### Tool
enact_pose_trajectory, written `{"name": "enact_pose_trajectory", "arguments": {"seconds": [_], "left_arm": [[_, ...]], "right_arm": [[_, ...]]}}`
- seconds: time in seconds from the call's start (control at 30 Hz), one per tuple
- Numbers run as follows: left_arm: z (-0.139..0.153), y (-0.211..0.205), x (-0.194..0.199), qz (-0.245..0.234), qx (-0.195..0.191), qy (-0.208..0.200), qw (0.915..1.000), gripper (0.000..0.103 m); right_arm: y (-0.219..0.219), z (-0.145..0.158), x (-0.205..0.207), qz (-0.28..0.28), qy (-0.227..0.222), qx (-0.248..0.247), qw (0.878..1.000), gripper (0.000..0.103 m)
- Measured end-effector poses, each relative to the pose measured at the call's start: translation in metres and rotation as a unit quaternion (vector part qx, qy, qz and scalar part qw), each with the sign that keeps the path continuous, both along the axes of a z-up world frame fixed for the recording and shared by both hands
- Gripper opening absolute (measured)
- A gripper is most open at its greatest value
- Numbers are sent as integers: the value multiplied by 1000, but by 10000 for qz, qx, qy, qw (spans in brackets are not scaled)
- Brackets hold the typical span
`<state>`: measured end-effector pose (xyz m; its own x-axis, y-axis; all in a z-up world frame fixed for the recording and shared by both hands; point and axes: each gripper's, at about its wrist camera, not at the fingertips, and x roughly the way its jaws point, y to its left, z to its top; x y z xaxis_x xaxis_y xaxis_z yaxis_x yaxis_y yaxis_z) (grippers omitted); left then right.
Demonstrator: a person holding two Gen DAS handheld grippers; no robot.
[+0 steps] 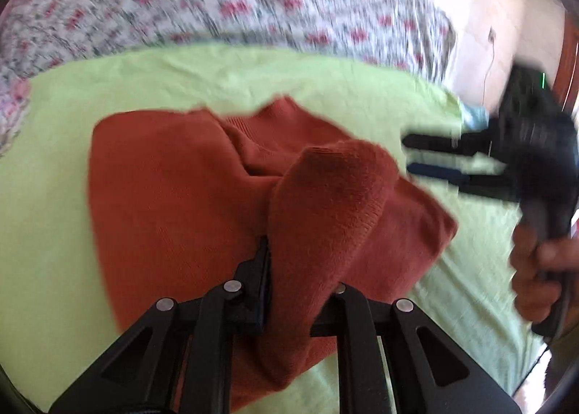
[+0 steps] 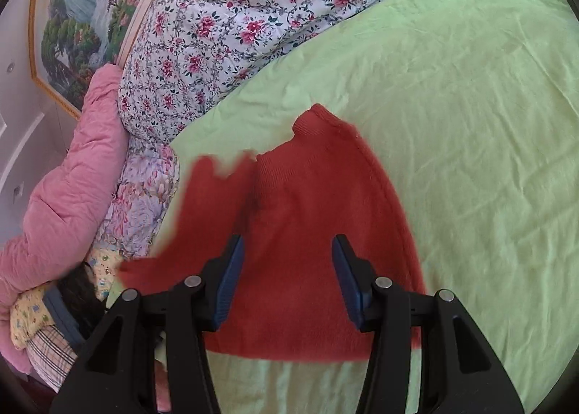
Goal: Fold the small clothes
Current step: 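Grasp the folded sweater corner with the left tool while the right tool grasps the other edge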
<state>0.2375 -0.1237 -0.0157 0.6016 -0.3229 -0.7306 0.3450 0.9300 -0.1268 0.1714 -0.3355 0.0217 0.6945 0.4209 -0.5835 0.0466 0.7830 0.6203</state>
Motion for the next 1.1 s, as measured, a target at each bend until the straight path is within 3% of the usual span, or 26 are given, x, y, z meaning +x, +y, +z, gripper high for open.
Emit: {"name": "enact_pose_trajectory", "arguments": {"seconds": [0.17, 0.3, 0.4, 0.57, 0.67, 0.8, 0.9, 0.97, 1.1], "left_arm": [[-4, -5, -5, 7, 49, -154, 9999, 13], [1, 8, -8, 30, -267, -116, 9996, 13], [8, 13, -12, -15, -419, -198, 9989, 13], [9, 11, -14, -129, -327, -231, 9991, 13], [17, 9, -14, -161, -315, -305, 9989, 13], [41, -4, -8, -389, -701, -485, 9956, 13], [43, -26, 0, -618, -916, -420, 9930, 14], [34, -45, 7, -739, -968, -311, 9921, 14], [6, -72, 19, -796, -831, 103, 9933, 14]], "right_arm": [[5, -11, 38, 481, 268, 61, 9985, 52], [28, -27, 70, 944, 460, 152, 9944, 66], [53, -44, 95, 1330, 684, 310, 9883, 67], [95, -57, 124, 1958, 809, 93, 9772, 66], [111, -53, 135, 2165, 855, -375, 9718, 19], [87, -14, 127, 2046, 299, -569, 9767, 15], [56, 11, 119, 1787, -46, -675, 9816, 14], [37, 13, 117, 1536, -3, -839, 9846, 14], [4, -18, 114, 1161, 529, -942, 9873, 14]]}}
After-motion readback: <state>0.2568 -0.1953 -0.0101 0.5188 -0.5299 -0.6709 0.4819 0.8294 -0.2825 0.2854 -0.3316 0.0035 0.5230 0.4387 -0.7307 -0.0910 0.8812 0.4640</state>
